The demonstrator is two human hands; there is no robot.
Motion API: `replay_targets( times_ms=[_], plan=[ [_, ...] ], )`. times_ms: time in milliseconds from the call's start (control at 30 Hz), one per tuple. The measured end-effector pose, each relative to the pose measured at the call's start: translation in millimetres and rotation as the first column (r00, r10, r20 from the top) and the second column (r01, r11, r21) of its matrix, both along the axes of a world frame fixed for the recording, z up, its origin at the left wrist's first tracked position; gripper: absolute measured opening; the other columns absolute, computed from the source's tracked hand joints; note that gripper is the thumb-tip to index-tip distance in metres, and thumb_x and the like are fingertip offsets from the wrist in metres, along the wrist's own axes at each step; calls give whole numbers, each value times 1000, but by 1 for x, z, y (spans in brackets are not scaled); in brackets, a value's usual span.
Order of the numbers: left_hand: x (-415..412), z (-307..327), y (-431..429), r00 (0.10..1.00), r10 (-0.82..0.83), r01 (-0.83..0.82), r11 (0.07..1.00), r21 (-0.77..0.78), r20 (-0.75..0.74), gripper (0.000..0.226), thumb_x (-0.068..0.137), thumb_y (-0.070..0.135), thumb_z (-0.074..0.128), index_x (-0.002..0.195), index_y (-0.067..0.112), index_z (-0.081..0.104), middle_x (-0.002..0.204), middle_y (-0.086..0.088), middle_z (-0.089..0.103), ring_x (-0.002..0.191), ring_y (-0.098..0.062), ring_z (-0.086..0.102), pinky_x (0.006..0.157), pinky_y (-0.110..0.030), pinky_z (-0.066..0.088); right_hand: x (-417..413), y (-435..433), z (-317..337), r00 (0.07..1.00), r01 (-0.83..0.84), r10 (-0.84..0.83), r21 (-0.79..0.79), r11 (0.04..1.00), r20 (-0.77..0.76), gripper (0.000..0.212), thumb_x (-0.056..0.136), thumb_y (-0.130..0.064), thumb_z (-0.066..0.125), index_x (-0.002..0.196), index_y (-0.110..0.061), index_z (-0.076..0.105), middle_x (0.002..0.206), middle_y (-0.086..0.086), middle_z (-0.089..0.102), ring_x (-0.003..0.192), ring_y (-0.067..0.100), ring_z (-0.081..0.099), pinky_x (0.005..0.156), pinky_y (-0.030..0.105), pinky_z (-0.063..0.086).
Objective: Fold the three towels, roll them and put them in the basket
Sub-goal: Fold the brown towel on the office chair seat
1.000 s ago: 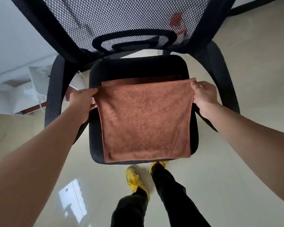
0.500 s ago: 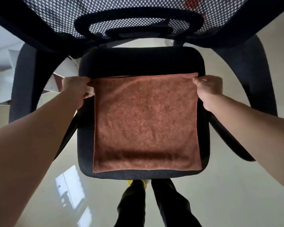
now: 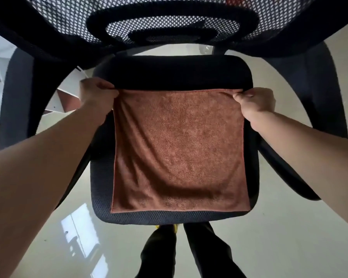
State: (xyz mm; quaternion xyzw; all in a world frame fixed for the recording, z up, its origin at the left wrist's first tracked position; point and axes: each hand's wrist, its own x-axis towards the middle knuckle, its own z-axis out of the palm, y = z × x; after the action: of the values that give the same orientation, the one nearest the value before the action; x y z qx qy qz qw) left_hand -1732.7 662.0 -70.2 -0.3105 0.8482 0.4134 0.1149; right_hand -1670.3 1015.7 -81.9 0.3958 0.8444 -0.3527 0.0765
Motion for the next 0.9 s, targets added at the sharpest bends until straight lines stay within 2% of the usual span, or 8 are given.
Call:
replay_targets(
  times_ms=[100, 167, 300, 433, 567, 633, 767, 900],
  plan=[
    [0, -4, 0, 1000, -12, 12, 994, -106, -7, 13, 65, 23, 76, 71, 25, 65, 87, -2, 71, 78, -22, 68, 72, -34, 58, 1, -2, 0, 1000, -25, 25, 13, 1000, 1, 29, 78, -35, 77, 56, -26, 60, 62, -10, 61, 60, 10, 57, 68, 25, 46],
    [16, -1, -3, 1000, -16, 12, 980, -201, -18, 23, 63, 33, 73, 85, 26, 67, 93, 1, 71, 85, -19, 66, 78, -30, 54, 13, -6, 8, 999, -29, 30, 14, 999, -15, 36, 76, -36, 78, 51, -31, 53, 56, -20, 53, 55, 2, 51, 64, 25, 43],
    [91, 12, -10, 1000, 21, -17, 979, -203, 20, 37, 69, 37, 71, 100, 19, 64, 95, -5, 70, 93, -26, 64, 86, -34, 51, 80, -15, 22, 1000, -12, 12, -16, 1000, -8, 25, 77, -37, 77, 67, -30, 55, 68, -16, 58, 72, 15, 61, 70, 28, 46],
    [196, 24, -16, 982, 20, -6, 997, -78, 186, 33, 73, 32, 78, 97, 13, 67, 80, -2, 68, 86, -29, 66, 78, -36, 51, 175, -23, 25, 990, 33, -13, -137, 990, 142, 22, 79, -39, 75, 72, -24, 62, 79, 0, 70, 78, 20, 65, 74, 34, 51],
    [258, 25, -25, 958, 10, -18, 1000, 25, 287, 19, 73, 21, 79, 87, 13, 69, 78, -4, 70, 81, -28, 67, 73, -38, 53, 236, -27, 27, 978, 18, 14, -150, 989, 207, 38, 72, -56, 66, 66, -18, 64, 61, -3, 63, 67, 22, 60, 57, 32, 40],
    [266, 28, -28, 958, -39, 27, 998, 48, 285, 15, 73, 19, 79, 85, 14, 69, 75, -1, 69, 79, -26, 66, 68, -32, 48, 250, -28, 26, 980, 15, 18, -161, 987, 201, 32, 73, -51, 73, 68, -20, 66, 60, -8, 62, 64, 17, 59, 54, 31, 39],
    [262, 36, -31, 928, -321, 332, 943, -31, 189, 15, 78, 23, 75, 81, 10, 70, 75, -5, 68, 73, -25, 61, 68, -36, 47, 259, -28, 28, 991, -50, 76, -215, 975, 113, 39, 76, -43, 75, 57, -15, 55, 45, -6, 46, 49, 10, 43, 51, 30, 33],
    [251, 40, -35, 937, -334, 323, 940, 111, 102, 29, 87, 27, 66, 62, 15, 54, 52, 7, 54, 53, -11, 49, 53, -28, 38, 251, -22, 37, 998, 34, -48, -256, 966, -47, 31, 80, -43, 71, 70, -14, 70, 59, 0, 65, 59, 16, 57, 60, 30, 42]
  ],
)
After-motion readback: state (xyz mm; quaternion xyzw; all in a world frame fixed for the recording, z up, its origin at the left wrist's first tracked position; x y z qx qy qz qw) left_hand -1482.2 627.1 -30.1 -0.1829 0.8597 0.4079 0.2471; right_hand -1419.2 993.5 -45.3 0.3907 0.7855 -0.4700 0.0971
